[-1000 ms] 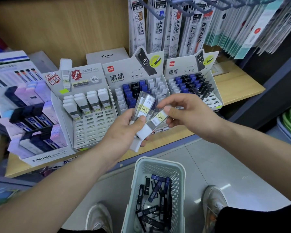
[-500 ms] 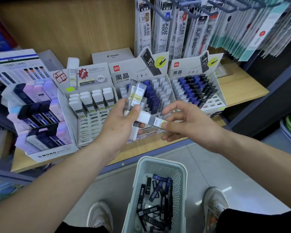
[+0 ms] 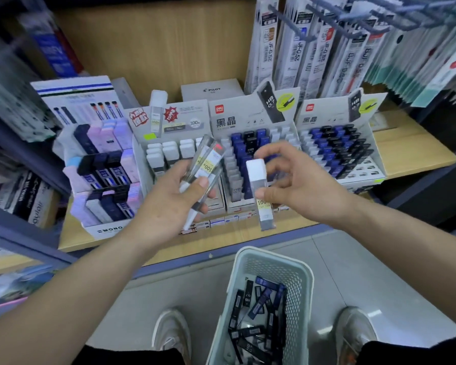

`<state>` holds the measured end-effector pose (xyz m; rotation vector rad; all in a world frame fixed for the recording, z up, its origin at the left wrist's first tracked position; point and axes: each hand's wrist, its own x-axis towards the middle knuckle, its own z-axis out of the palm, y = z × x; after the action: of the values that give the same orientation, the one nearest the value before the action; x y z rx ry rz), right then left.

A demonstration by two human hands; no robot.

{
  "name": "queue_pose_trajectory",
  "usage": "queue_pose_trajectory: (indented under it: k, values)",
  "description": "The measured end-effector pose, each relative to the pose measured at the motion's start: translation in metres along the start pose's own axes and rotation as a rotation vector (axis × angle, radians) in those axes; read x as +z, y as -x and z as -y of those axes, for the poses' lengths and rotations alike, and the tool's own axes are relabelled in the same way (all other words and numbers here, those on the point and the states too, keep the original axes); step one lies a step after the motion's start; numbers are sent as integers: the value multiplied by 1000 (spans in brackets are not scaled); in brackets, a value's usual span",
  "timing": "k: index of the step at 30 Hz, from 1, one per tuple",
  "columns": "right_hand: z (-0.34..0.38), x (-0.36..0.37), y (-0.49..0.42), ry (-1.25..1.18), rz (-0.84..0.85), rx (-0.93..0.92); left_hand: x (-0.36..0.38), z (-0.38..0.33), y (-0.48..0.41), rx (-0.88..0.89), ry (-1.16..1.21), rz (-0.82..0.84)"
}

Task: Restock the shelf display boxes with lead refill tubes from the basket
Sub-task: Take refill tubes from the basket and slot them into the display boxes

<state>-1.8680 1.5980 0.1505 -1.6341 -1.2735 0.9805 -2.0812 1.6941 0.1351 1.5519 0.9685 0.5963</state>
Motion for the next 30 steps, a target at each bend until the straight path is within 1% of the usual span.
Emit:
queue_pose_trajectory:
  k: [5,10,13,16,21,26,30]
  values:
    - [16,26,-34,-40,-150,-97,-41,26,27,-106,-30,-3]
    - [27,63,-88,178,-221,-219,-69,48,48,-144,-30,-21]
    - [31,82,-111,319,-229,-271,-83,56,52,-155,-30,-42]
    - [29,96,-123,406,-222,-288,-92,59,51,-153,-46,-45]
    - [28,105,-129,456,-222,-287,-99,57,46,-140,-48,-20]
    - [29,104,-125,506,-174,-306,-101,51,43,-129,-43,-5]
    - [28,105,-121,492,-143,-306,-102,46,44,-147,-29,-18]
